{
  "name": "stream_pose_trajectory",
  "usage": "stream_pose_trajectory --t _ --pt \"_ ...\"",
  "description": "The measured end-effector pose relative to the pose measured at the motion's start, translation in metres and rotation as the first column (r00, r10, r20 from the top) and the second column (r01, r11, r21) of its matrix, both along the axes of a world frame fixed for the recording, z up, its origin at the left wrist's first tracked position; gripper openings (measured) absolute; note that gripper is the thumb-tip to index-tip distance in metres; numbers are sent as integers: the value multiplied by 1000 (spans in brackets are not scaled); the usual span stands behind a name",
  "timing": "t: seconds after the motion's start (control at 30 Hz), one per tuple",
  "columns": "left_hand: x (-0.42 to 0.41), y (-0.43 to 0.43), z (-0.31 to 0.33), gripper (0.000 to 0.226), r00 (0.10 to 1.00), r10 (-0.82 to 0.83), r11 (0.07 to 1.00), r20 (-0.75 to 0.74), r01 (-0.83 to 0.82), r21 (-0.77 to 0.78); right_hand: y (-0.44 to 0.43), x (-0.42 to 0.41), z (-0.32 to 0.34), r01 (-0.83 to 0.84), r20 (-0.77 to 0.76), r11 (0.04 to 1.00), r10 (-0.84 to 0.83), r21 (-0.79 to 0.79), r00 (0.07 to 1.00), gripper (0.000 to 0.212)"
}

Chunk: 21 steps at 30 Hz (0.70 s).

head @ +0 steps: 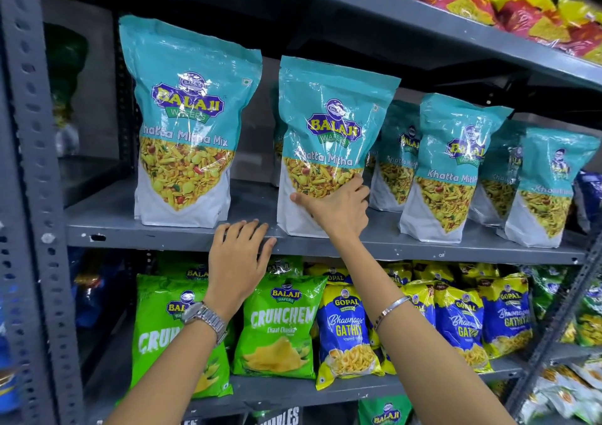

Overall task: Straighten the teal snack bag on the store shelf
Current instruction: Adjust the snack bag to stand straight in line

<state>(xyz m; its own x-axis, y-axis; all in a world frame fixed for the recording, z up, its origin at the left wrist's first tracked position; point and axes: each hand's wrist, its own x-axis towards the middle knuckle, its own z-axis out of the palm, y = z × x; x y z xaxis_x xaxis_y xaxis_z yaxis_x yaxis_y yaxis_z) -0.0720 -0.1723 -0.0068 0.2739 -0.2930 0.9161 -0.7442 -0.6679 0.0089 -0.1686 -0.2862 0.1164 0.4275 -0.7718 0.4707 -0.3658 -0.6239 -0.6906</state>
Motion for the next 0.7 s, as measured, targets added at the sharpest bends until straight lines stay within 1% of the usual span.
stream_pose_trajectory --t 0.57,0.7 --pt "-2 1 1 40 1000 8 1000 -14 -8 16 -5 10 0 -17 -8 1000 17 0 1000 124" --pt "-3 1 1 39 1000 -4 1000 -9 4 -1 -4 10 -1 -12 -2 1000 12 7 1000 123"
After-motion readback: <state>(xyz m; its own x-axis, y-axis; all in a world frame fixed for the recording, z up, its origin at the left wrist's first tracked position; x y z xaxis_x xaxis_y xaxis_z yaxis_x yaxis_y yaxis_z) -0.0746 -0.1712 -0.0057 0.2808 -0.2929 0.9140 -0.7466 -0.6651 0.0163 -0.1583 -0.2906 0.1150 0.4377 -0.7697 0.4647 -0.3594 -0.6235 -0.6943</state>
